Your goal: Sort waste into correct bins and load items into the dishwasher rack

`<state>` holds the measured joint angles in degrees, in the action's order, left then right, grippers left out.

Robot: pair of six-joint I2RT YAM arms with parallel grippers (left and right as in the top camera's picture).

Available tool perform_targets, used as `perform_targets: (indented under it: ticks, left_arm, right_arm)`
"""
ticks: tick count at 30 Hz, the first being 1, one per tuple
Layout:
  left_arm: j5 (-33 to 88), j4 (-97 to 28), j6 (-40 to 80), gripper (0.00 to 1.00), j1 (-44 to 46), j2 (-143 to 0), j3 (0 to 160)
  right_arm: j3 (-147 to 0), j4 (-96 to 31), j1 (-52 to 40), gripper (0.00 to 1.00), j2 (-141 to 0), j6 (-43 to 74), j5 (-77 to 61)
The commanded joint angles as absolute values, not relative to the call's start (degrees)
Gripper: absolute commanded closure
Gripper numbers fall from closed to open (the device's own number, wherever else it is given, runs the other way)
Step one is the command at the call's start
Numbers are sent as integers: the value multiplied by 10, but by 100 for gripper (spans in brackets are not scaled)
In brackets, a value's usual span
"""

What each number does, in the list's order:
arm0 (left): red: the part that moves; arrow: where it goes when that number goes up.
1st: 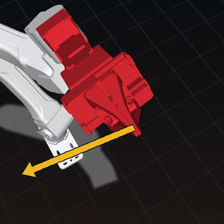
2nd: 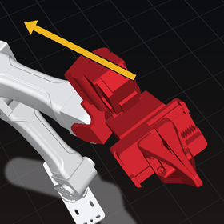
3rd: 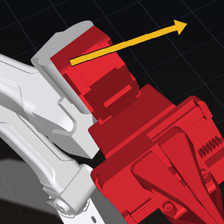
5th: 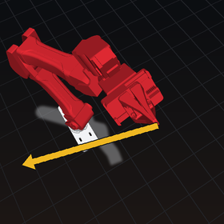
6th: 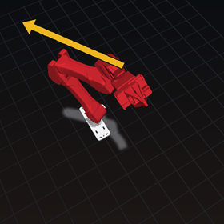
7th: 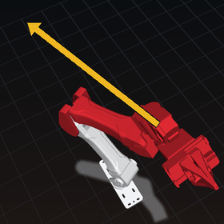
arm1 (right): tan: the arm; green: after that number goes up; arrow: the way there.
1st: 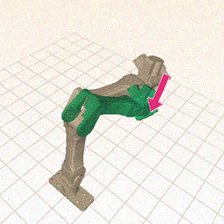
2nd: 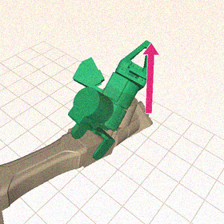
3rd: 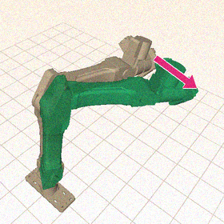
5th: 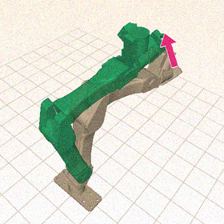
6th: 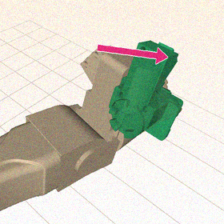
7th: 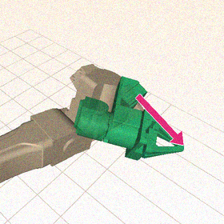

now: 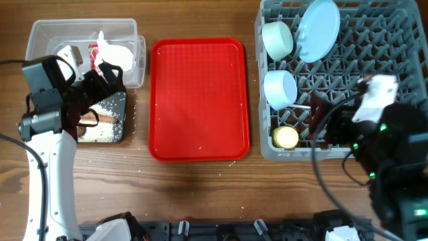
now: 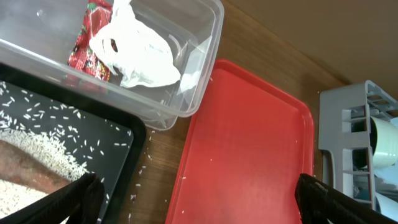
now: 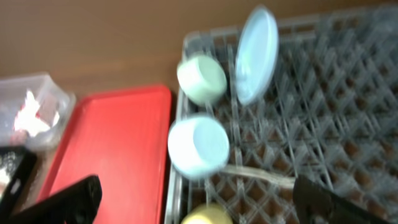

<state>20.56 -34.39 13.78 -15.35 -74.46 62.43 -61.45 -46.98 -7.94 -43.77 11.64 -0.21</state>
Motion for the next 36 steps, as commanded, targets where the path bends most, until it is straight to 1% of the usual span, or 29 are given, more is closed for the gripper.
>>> perform_targets:
  ticks: [1,4,6,9,13,16,18,19,36]
  left_arm:
    - [212,-342,126,0,-152,-742,630]
    - [212,-342,126,0,-152,-742,630]
    - [212,-342,126,0,-152,-742,630]
    - [212,-342,126,0,-152,-742,630]
    - [212,-342,126,0,-152,-742,630]
    - [212,-342,126,0,-152,-742,630]
    - [212,-342,126,0,-152,-742,630]
    - [212,-342,126,0,-152,-742,630]
    - [212,-342,126,0,-152,-742,630]
  right_arm:
    - [-464,-385,-58,0,-335,107,-28]
    - [-297,-260,-36,0,-225,129,-42]
    - [-225,-215,-36,0,-165,128,-41]
    - [-139,-169,-35,0,-85,118,-39]
    - [-47,-107,-34,0,-33,121,-44]
    - [-29,-56,-33,0,-16,105,-43]
    - [-6,0,-32,0,-1,106,-43]
    - [-3,5,-32,0,-2,107,-43]
    - [-3,3,-32,0,-6,106,-43]
